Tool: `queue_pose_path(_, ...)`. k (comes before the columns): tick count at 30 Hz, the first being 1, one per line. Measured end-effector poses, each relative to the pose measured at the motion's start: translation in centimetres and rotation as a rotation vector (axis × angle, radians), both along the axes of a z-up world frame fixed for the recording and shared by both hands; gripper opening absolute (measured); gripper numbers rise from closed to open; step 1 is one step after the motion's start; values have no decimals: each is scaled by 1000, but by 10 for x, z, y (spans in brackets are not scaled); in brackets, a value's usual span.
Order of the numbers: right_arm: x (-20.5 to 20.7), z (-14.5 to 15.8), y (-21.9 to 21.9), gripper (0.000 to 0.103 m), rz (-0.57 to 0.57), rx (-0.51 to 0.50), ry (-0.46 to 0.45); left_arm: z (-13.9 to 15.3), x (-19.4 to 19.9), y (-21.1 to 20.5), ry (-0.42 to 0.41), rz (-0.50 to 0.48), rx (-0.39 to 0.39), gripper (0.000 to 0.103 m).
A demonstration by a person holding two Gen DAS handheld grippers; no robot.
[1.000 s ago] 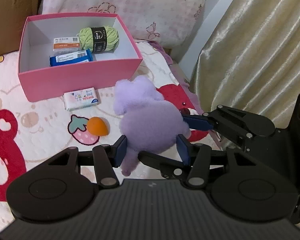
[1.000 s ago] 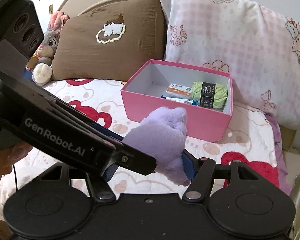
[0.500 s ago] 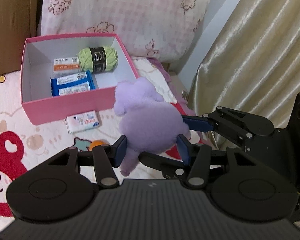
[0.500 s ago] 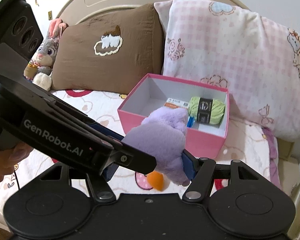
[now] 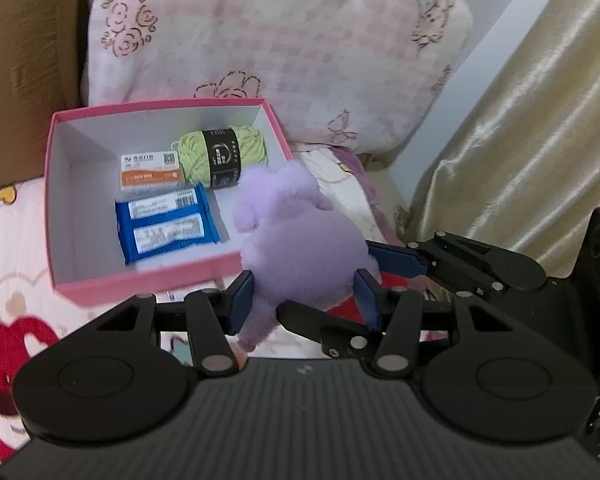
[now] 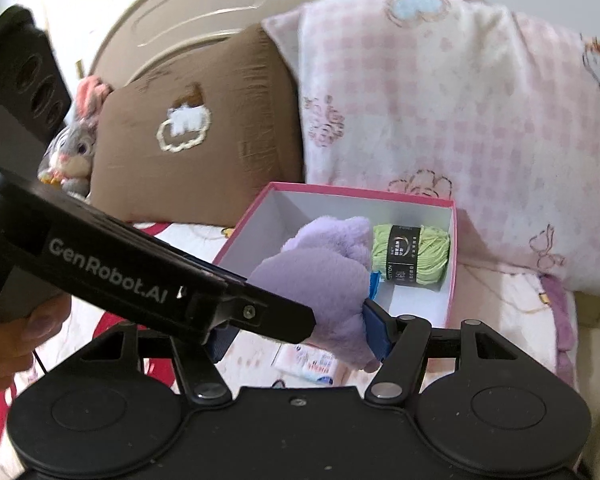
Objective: Organize objects
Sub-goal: 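Lower the lilac plush toy into the pink box beside the wipe pack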
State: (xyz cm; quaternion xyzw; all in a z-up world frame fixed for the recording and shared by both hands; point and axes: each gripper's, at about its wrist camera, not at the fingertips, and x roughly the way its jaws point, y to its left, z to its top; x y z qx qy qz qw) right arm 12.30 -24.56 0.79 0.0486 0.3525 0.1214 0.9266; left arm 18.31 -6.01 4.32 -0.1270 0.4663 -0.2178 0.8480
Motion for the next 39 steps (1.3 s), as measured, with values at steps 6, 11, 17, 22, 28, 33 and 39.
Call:
queue_pose_path(6,66,-25,-23,68,-44,4,96,-30,72,-5,128,52,-5,52)
queue_pose_path(11,109,-50,-37,67,-34,15,182,-63,109,-4,193,80,-10,52)
queue_pose_path(17,136,-80,-38,67,-41,-29,273,-107,134,1,268,95,-79,53)
queue_pose_path(22,142,-95,-37,67,-35,-45,328,-129,139,4,335,110,-125,53)
queue_pose_path(28,142,-101,-39,70,-39,-68,347,-143,143,7,393,162,-184,53)
queue_pose_path(33,139,-101,-26,51,28,-211,281,-147,144,-1,375,158,-194,48)
queue_pose_path(39,140,-113,-25,32,30,-240,261,-146,144,-7,341,161,-188,47)
